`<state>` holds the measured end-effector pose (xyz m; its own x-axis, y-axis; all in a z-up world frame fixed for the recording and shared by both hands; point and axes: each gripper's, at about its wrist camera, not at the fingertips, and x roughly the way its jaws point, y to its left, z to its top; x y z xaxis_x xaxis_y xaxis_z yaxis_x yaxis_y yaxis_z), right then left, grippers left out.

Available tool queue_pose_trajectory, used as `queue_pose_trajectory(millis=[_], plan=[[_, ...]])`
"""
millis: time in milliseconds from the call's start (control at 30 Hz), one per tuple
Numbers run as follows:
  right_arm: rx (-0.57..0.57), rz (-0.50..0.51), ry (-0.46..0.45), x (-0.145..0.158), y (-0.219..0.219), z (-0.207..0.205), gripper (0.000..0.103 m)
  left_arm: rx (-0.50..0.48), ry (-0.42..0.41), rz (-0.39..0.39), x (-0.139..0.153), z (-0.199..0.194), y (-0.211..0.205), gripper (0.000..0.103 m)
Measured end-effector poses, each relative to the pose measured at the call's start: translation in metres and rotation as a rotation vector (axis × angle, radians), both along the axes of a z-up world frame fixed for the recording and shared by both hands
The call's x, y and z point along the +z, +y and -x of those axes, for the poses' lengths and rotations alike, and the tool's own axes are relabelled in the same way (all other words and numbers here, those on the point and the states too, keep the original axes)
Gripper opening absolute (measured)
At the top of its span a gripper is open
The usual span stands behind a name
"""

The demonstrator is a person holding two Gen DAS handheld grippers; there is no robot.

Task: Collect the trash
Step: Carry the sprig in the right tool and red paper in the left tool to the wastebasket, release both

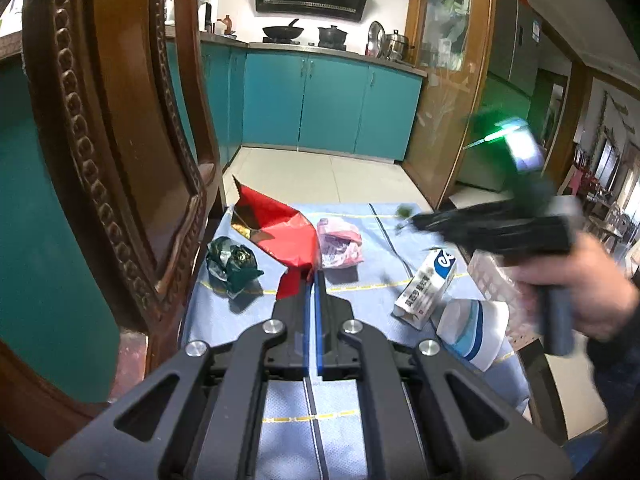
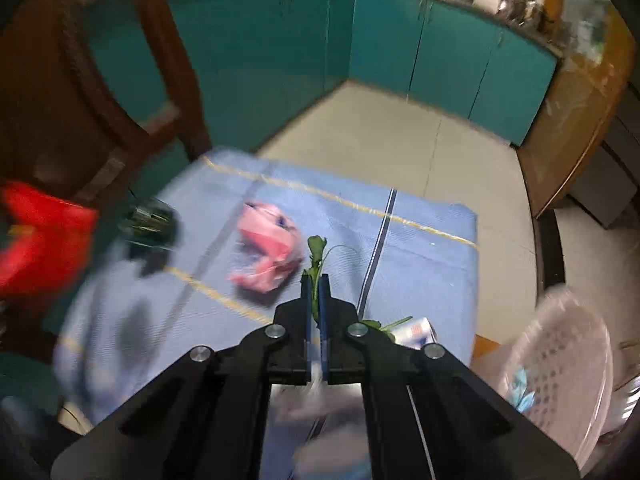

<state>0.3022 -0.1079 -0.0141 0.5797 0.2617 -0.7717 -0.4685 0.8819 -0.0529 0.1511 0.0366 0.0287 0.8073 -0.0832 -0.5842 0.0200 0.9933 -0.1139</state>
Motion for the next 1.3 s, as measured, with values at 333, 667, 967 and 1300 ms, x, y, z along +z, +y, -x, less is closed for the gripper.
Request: queue_pose_trajectory(millis=[333,667,967,1300], plan=[[-0.059,-0.302,-0.079,0.027,-0.059,0.122,0.004,-0.059,0.091,0.023,-0.014,-0.006,-0.017,0.003],[-0.087,-0.314,-0.075,0.008,-0.069,0.135,0.004,-0.092,0.126,-0.016,-0.028,-0.007,-0.038,0.003],[-0.088,-0.289,-0.075,0.001,-0.069,0.141,0.004,-0.085,0.138,-0.016,-0.034,-0.009,-0.041,0.003],[-0.078,-0.287,-0.072,0.001,-0.066,0.141,0.004,-0.071,0.129,-0.023,-0.032,-0.008,-0.036,0.003]])
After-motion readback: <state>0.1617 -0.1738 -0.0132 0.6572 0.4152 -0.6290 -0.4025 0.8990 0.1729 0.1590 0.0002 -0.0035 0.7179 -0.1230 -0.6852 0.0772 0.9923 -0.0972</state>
